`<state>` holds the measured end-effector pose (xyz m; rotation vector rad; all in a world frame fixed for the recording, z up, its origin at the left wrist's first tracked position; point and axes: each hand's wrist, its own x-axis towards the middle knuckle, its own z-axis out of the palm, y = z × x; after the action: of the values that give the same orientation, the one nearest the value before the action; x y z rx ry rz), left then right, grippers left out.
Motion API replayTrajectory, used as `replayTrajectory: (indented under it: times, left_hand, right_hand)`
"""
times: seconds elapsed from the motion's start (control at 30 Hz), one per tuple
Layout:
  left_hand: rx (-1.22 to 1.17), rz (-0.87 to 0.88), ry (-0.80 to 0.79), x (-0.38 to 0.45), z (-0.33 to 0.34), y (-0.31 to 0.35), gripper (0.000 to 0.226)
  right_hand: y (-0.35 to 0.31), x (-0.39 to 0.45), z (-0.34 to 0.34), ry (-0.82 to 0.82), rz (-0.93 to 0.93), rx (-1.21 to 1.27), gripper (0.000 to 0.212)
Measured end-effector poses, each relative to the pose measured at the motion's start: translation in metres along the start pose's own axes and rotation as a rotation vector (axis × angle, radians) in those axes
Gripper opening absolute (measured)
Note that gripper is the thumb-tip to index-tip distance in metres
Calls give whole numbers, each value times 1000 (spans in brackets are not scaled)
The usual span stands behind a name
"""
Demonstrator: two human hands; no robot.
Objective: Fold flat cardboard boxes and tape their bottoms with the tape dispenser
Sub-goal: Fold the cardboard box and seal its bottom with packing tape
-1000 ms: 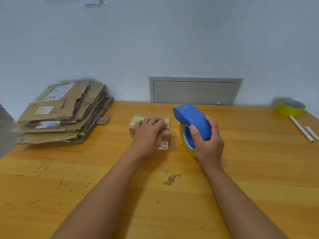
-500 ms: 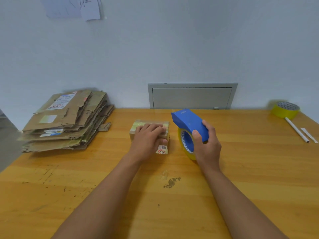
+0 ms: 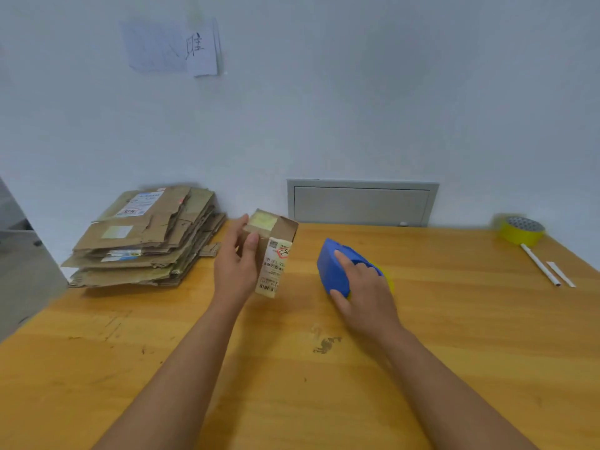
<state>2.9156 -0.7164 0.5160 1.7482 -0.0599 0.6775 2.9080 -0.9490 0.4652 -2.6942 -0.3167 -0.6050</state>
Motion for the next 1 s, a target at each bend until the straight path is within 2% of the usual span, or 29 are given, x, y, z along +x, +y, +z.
replayTrajectory:
  times: [0.1,0.3,0.4,0.47,0.57,0.6,0.67,0.73,0.77,0.8,0.87,0.93,1.0]
  left_hand:
    - [-30,-22,13,-6,-1,2,32]
    - [-74,-67,30,-12,2,-1,30]
    - [-124,-143,90,-8,2,1,20]
    - [-191,-232,145,-4,0,3,19]
    - [-280,-352,185,-1,-1,5,18]
    - [-287,-377,173,-1,-1,6,18]
    - [-242,-393,118,-3,-4,8,21]
    - [-189,-396,4,-5,-9,8,20]
    - [-185,-408,-81,-6,-13,7,28]
    - [-201,-425,-167,-9,-17,7,38]
    - [-215,-421,-255,-16,-22,8,44]
    - [-205,-369,-230,-20,-28,6,44]
    - [-187,-329,-143,-20,-29,4,32]
  right_hand:
    - [-2,-5,7,-68,-42,-139,73]
    - [-6,-1,7,-231,67,-77,70]
    - [-17,9,-6,-139,115,155,60]
    - [-29,14,-15,-105,99,448,53]
    - [-56,17,-21,-343,64,842,75]
    - [-62,17,-20,-396,60,884,83]
    - [-70,17,-15,-430,68,927,79]
    - [-75,21,-10,-401,136,977,67]
    - [-77,24,-7,-367,197,1004,64]
    - [-79,28,-5,-335,286,1019,63]
    - [-83,37,0,-309,485,1062,53]
    - [-88,44,1,-300,612,1160,44]
    - [-90,47,2,-294,629,1293,51]
